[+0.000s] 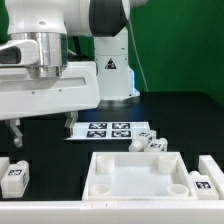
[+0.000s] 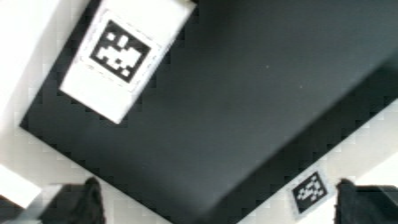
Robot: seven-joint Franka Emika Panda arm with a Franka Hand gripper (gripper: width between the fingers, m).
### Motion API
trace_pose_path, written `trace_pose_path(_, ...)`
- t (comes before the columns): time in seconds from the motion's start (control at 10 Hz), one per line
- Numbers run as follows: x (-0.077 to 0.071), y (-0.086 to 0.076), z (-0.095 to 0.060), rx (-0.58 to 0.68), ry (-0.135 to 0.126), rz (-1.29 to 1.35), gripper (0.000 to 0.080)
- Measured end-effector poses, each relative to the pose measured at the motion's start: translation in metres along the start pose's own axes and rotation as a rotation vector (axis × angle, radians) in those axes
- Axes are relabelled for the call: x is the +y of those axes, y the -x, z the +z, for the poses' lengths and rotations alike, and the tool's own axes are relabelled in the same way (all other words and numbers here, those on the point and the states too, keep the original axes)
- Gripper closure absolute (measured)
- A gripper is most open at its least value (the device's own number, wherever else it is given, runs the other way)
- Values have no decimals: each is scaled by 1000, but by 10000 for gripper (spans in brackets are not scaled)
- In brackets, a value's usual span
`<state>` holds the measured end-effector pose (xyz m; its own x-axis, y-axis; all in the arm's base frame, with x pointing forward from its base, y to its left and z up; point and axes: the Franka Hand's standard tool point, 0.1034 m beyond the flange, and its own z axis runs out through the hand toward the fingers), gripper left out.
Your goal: Assemble one leg
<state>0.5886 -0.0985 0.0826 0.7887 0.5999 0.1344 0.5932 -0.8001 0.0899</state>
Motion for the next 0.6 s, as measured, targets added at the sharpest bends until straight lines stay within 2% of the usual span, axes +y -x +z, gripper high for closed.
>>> trace_pose_path(0.5,-2,-4,2,9,-15,327,150)
trace_pose_path(0.6,11,-15,1,23,-2,419,150)
